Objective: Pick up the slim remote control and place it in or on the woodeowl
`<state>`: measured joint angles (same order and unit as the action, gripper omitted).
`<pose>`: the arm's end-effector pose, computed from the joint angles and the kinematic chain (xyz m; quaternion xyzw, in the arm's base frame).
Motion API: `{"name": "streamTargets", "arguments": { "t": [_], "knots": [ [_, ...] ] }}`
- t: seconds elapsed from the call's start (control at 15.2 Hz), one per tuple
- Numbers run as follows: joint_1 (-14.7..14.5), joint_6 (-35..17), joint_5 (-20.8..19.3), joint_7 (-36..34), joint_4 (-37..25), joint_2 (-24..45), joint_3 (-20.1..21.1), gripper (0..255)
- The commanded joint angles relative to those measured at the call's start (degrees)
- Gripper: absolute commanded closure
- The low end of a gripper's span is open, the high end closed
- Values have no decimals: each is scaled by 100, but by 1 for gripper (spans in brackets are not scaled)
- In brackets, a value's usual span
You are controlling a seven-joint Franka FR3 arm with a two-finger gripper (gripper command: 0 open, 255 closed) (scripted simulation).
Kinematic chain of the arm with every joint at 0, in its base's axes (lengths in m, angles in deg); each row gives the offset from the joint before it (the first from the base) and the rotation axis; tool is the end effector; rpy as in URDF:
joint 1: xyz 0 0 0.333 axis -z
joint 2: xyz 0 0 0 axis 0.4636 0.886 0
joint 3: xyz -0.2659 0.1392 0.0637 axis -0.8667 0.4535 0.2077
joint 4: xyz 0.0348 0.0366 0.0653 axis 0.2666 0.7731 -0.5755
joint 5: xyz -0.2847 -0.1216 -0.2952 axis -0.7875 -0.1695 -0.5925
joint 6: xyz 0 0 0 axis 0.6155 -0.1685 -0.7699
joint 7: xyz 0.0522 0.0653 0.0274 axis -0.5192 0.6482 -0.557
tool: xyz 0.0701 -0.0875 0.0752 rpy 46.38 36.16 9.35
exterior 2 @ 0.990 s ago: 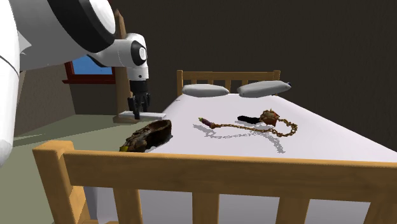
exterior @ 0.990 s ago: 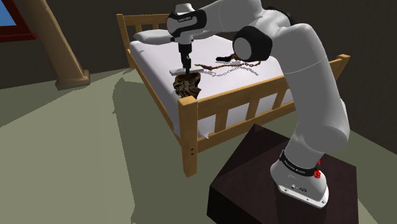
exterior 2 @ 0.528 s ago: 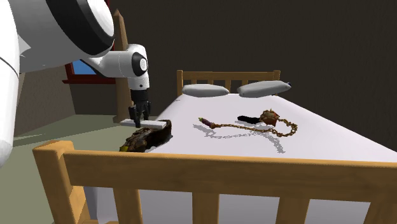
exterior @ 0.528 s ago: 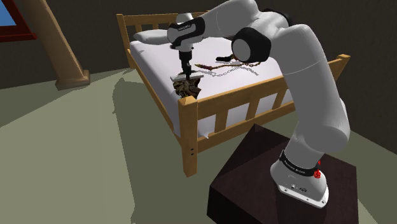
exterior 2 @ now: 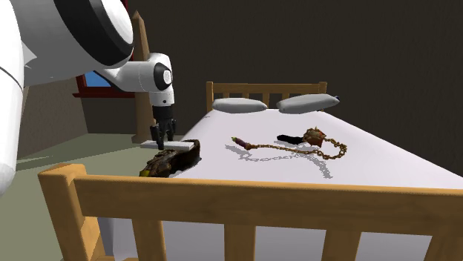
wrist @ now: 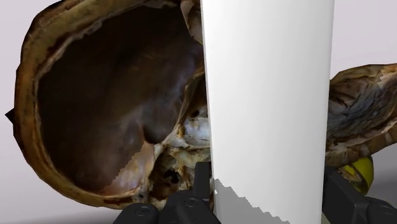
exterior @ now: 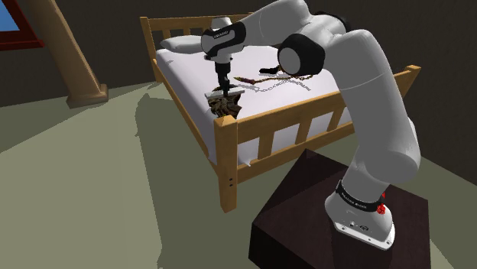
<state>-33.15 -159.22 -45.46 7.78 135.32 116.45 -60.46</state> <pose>0.7382 -0.1569 0.3259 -0.8846 -0.4663 0.0052 0.0086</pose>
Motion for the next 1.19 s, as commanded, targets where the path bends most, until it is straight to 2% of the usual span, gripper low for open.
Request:
{"name": "streamTargets", "arguments": {
  "t": [0.0,0.33,0.59,1.12],
  "knots": [
    [0,0,0,0,1,0,-1,0],
    [0,0,0,0,1,0,0,0],
    [71,664,-63,-70,-586,-98,-40,0],
    [70,664,-63,-70,-586,-98,-40,0]
  ]
}}
